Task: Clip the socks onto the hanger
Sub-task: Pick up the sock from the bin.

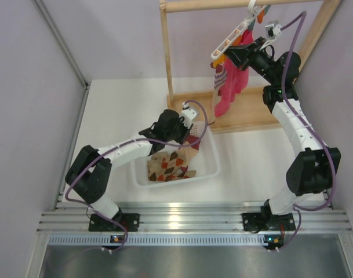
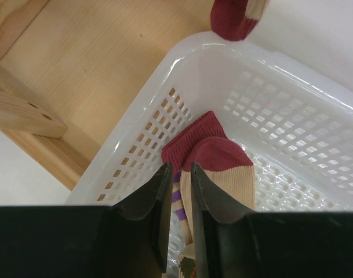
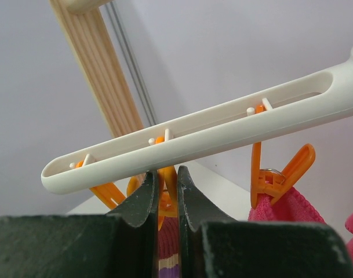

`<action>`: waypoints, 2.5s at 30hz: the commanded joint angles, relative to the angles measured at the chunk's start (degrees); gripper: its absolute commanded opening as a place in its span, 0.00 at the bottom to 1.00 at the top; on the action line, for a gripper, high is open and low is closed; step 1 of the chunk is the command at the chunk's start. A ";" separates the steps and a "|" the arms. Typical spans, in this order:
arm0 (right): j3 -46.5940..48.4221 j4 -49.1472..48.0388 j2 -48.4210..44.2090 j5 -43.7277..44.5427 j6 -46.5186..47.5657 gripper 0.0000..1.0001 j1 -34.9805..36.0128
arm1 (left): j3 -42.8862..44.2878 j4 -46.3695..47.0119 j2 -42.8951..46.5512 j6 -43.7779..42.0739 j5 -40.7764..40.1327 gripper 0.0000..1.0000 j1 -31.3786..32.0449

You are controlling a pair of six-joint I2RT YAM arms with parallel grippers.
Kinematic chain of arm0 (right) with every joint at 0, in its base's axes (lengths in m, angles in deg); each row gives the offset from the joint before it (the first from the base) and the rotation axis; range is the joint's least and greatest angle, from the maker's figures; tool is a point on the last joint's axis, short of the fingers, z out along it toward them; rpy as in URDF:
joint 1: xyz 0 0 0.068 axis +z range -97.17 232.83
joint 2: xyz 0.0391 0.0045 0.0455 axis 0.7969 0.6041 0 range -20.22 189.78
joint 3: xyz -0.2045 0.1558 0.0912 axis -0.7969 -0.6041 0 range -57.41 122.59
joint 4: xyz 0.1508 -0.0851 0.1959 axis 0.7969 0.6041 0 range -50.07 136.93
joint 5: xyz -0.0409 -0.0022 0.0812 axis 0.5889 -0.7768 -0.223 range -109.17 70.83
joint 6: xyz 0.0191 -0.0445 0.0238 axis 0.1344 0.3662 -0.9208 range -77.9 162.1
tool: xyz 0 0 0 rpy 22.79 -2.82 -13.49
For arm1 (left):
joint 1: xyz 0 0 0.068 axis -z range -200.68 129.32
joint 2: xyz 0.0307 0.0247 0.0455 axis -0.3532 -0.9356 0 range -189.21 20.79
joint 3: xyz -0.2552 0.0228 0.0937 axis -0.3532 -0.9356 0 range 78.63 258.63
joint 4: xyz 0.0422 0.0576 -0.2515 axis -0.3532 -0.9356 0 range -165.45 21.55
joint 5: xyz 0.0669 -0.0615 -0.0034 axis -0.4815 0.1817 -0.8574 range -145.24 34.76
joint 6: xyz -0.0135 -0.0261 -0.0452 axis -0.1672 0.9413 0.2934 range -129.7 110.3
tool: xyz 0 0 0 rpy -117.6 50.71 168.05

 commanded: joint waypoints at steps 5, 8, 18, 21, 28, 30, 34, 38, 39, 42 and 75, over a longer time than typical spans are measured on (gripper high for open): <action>2.51 1.81 -2.11 1.32 0.43 0.00 -0.23 | 0.02 4.57 -2.13 3.77 -1.08 0.28 -0.26; 2.51 1.63 -2.03 1.31 0.34 0.00 -0.23 | 0.81 4.75 -3.71 4.04 -0.82 0.28 -0.26; 1.90 1.28 -2.29 1.05 0.07 0.00 -0.41 | 2.48 4.05 -7.93 6.15 -3.54 0.29 -0.79; 1.63 1.11 -2.29 1.05 0.07 0.00 -0.50 | 3.18 3.70 -8.98 6.59 -4.51 0.31 -1.05; 1.63 1.11 -2.03 1.14 0.25 0.00 -0.59 | 3.89 3.52 -11.09 9.48 -4.60 0.33 -1.05; 1.55 1.19 -1.94 1.23 0.34 0.00 -0.67 | 4.15 2.82 -11.88 9.84 -4.51 0.33 -1.05; 1.72 1.54 -2.03 1.23 0.69 0.00 -0.67 | 5.29 2.46 -13.55 10.37 -4.60 0.28 -1.05; 1.72 1.90 -2.12 1.05 0.86 0.00 -0.67 | 5.38 2.38 -13.73 11.16 -3.72 0.14 -1.05; 1.81 1.90 -2.20 1.14 1.04 0.00 -0.76 | 5.29 2.29 -13.30 11.25 -3.55 0.10 -1.05; 1.90 1.98 -2.29 1.14 1.13 0.00 -0.76 | 4.59 2.29 -10.05 11.42 -2.76 0.00 -1.14; 3.74 2.78 -1.59 2.98 -0.98 0.00 -0.50 | 17.67 6.76 7.90 6.50 21.34 0.00 5.97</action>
